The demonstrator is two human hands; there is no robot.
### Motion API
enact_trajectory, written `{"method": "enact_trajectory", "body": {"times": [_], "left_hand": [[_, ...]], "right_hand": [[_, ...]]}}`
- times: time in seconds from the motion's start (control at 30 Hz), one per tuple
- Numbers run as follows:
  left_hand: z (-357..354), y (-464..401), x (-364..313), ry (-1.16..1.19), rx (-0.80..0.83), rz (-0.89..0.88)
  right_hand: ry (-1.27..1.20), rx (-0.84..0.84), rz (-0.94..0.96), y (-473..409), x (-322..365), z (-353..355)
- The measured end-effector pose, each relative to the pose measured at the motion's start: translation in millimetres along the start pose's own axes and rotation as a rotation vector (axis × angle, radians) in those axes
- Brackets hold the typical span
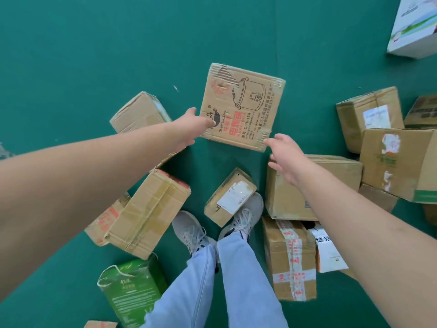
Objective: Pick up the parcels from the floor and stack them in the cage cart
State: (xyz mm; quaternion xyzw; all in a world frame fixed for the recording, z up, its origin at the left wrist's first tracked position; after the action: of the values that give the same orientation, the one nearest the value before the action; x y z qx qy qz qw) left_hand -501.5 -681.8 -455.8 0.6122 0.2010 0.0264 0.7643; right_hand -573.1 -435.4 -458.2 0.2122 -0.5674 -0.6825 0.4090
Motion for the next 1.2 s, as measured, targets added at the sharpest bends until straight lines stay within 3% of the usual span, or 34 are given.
{"method": "enact_trajectory", "body": {"times": [0.23,0.47,0.83,1.2], "left_hand": [[-14.0,-60.6,24.6,0.057,0.050,0.011],[-2.9,-39.7,20.4,-0.044,0.044,-0.015],[11.3,150.9,-39.8,-0.177,0.184,-0.038],[21.5,344.2,-74.6,-0.227,0.254,-0.260]], "right_hand": [[-0.014,0.050,0.027,-49.7,-3.9,-26.5],[0.031,0.051,0.107,-29.5,3.0,-16.2],[-0.071,-0.066,0.183,148.3,18.8,55.3],[-0.301,-0.260,0.280,369.3,3.8,95.6]]}}
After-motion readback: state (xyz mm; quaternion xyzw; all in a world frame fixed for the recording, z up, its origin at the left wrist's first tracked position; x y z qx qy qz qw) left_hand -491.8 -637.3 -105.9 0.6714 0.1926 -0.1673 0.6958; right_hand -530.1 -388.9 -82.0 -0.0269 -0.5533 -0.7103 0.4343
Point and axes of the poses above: each hand's wrist, its own y-axis away from the middle knuckle, its own z-axis out of the back of the hand, x = y × z, the point moved 7 cm from there along -y, towards the middle knuckle, and after that the axes turned 15 degrees about y, right-handed, at the moved point
